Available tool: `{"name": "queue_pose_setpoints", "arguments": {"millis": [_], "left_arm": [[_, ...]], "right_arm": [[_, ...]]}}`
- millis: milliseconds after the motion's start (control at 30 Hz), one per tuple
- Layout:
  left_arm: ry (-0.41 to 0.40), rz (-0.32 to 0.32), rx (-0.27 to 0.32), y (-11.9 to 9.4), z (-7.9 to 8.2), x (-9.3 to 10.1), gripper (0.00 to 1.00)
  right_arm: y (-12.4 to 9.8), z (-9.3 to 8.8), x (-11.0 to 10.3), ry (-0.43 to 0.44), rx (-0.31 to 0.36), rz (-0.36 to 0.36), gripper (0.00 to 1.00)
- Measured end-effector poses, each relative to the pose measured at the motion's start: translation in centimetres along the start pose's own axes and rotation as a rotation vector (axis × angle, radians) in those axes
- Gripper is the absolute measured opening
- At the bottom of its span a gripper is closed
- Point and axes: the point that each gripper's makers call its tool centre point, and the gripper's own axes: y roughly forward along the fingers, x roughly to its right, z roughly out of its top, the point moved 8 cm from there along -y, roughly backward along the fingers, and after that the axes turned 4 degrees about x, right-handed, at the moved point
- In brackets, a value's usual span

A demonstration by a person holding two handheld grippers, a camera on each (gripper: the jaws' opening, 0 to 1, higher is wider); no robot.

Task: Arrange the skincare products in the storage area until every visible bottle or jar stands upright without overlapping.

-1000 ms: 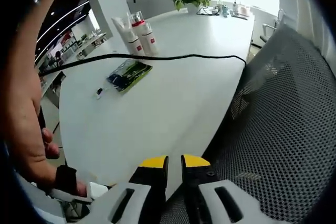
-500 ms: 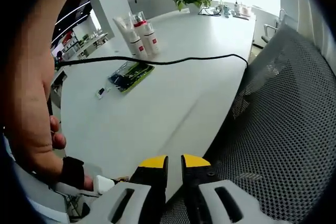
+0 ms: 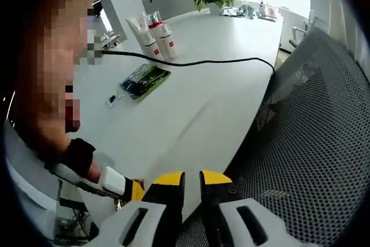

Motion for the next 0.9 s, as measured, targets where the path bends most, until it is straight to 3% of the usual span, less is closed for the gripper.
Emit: {"name": "queue_pose_setpoints", "arguments": {"millis": [267,600,900], "left_arm": [[-0.016,-0.005,-0.003,0.2,-0.1,0.0,0.11],[-0.015,-0.020,-0.028,0.4,-0.3,0.2,0.11],[-0.013,-0.022,-0.029,0.4,-0.3,0.3,0.11]], "right_arm": [[-1.0,-2.1,-1.0,0.137,0.020,-0.021,0.35],[-1.9,-5.8,-4.4,0.309,0.033,-0.045,0.36],[-2.8,-7.1,-6.9,0.387,0.040,-0.077,0.36]]}}
